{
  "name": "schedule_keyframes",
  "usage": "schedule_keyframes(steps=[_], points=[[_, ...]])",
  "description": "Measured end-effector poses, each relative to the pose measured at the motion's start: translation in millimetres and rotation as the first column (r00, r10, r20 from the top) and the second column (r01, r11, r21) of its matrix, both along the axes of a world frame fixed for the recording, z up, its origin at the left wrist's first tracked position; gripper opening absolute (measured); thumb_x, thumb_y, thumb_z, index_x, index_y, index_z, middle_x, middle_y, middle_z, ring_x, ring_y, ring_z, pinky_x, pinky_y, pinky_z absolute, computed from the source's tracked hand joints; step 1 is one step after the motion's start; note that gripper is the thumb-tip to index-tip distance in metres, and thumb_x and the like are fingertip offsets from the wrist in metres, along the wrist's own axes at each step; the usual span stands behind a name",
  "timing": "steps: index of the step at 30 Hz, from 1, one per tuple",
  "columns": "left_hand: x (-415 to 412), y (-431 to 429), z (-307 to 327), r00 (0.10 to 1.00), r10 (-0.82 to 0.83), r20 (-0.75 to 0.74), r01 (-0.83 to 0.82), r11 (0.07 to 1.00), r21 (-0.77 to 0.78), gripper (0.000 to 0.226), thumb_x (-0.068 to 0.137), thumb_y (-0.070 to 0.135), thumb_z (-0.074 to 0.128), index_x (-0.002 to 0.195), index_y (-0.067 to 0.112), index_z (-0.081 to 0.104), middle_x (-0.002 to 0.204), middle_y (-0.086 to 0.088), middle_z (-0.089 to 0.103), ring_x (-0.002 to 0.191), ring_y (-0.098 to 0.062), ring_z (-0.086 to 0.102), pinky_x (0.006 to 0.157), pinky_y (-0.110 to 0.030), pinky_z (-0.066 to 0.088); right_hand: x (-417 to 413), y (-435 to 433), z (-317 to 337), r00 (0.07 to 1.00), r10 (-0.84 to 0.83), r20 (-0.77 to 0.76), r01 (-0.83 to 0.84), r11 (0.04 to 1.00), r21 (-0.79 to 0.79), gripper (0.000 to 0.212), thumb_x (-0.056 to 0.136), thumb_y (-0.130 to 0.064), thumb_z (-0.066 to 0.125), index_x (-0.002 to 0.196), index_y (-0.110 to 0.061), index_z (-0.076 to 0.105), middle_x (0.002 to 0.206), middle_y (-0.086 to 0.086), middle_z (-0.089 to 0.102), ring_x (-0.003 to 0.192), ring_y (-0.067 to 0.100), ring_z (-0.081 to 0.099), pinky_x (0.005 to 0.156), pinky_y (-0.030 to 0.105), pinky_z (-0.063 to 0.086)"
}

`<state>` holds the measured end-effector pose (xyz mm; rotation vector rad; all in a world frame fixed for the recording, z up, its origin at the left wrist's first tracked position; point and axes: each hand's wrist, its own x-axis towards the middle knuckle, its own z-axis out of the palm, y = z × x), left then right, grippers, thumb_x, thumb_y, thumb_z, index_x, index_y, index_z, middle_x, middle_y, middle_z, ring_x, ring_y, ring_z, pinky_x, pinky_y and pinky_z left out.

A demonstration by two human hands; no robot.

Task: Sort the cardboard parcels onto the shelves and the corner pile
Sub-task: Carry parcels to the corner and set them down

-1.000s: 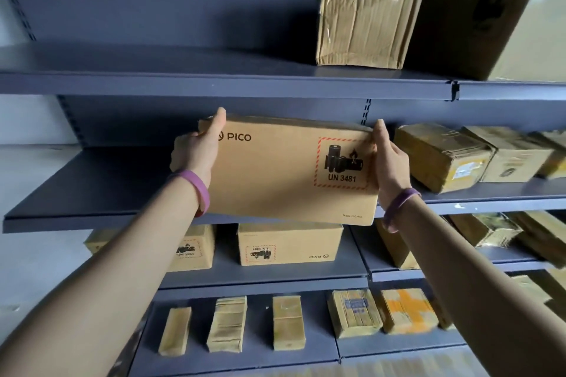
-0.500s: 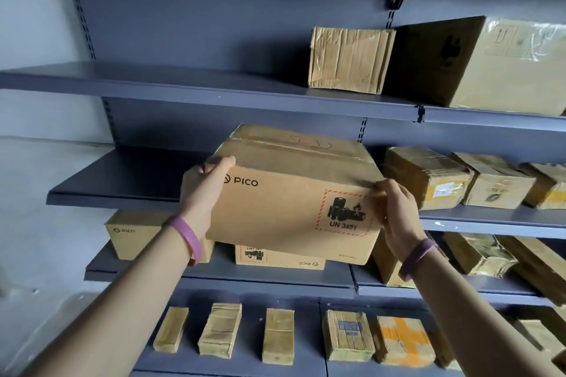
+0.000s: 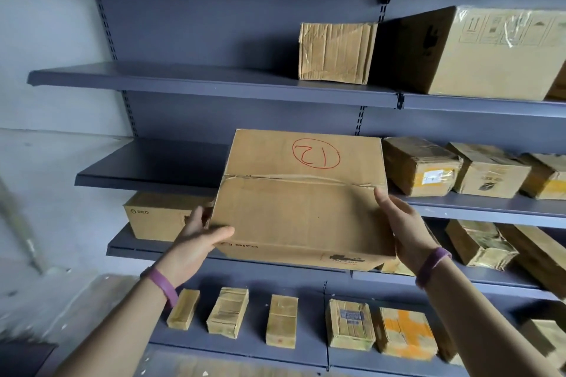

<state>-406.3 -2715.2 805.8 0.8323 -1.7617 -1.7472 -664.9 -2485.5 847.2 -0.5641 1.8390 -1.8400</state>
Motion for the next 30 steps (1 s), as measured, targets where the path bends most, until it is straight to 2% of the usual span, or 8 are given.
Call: schedule_keyframes(steps=[3,6,8,12,15,22,27,30], points=[[2,0,-3,0.997,-0.065,-0.035,0.066,0.998,0.021,0.102,0.048,0.033,0.093,0.136,0.030,0.042,0.125,-0.003,0.066,0.122,-0.025,0.058,0.113,-0.053,0.036,-3,-1,-2,0.996,-0.056,-0.069,0.057,0.998,0.003,0.046,0.085,-0.049,0.065,0.118,-0.016,0.061,0.115,0.006,0.066,0.102,0.022,0.062,0.092,0.042,0.050],[3,2,7,0.988,-0.152,0.015,0.152,0.988,0.000,0.123,0.058,0.012,0.087,0.155,0.039,0.016,0.134,0.007,0.059,0.127,-0.019,0.053,0.117,-0.047,0.031,-1,-1,-1,0.993,-0.078,-0.093,0.077,0.997,-0.023,0.032,0.087,-0.039,0.069,0.110,-0.018,0.062,0.110,0.008,0.066,0.097,0.022,0.062,0.086,0.039,0.050],[-2,4,14,0.989,-0.147,0.019,0.147,0.989,-0.019,0.114,0.074,0.009,0.084,0.158,0.034,0.011,0.144,0.012,0.049,0.132,-0.017,0.046,0.118,-0.043,0.028,-3,0,-4,0.994,-0.063,-0.085,0.061,0.998,-0.031,0.029,0.089,-0.033,0.068,0.112,-0.017,0.061,0.109,0.009,0.066,0.098,0.024,0.062,0.089,0.042,0.050],[-16,9,29,0.998,0.010,0.066,-0.009,1.000,-0.027,0.116,0.068,0.063,0.069,0.158,0.031,0.003,0.164,0.004,0.017,0.150,-0.025,0.019,0.119,-0.049,0.018,-2,4,-15,0.997,-0.042,-0.064,0.038,0.998,-0.058,0.028,0.090,-0.023,0.069,0.114,-0.011,0.061,0.110,0.015,0.067,0.097,0.026,0.061,0.085,0.041,0.047],[-22,10,31,0.995,0.084,0.059,-0.081,0.996,-0.046,0.121,0.062,0.083,0.063,0.157,0.033,0.008,0.163,0.001,0.022,0.148,-0.029,0.025,0.118,-0.050,0.024,-1,9,-28,0.998,-0.029,-0.061,0.025,0.997,-0.077,0.026,0.086,-0.016,0.072,0.108,-0.010,0.060,0.105,0.016,0.065,0.095,0.027,0.059,0.084,0.041,0.045],[-22,19,28,0.996,0.080,-0.025,-0.081,0.995,-0.065,0.073,0.090,0.035,0.068,0.151,0.020,0.031,0.146,0.001,0.044,0.136,-0.020,0.038,0.107,-0.039,0.031,2,24,-41,0.994,0.022,-0.108,-0.032,0.995,-0.093,0.029,0.088,-0.002,0.065,0.114,0.001,0.052,0.105,0.014,0.065,0.094,0.026,0.060,0.073,0.032,0.048],[-18,23,21,0.993,0.119,-0.020,-0.120,0.986,-0.118,0.036,0.090,0.025,0.070,0.115,0.030,0.044,0.096,0.020,0.052,0.105,-0.012,0.048,0.092,-0.031,0.034,4,33,-30,0.991,0.056,-0.118,-0.068,0.992,-0.102,0.092,0.056,-0.062,0.084,0.128,-0.016,0.050,0.115,0.011,0.064,0.098,0.024,0.066,0.072,0.029,0.053],[-16,27,16,0.986,0.168,0.023,-0.161,0.972,-0.174,0.027,0.088,0.021,0.072,0.107,0.028,0.054,0.096,0.015,0.060,0.096,-0.010,0.054,0.083,-0.028,0.038,6,36,-24,0.990,0.118,-0.077,-0.126,0.986,-0.106,0.113,0.044,-0.093,0.064,0.139,-0.034,0.045,0.132,0.001,0.057,0.119,0.024,0.057,0.091,0.043,0.053]])
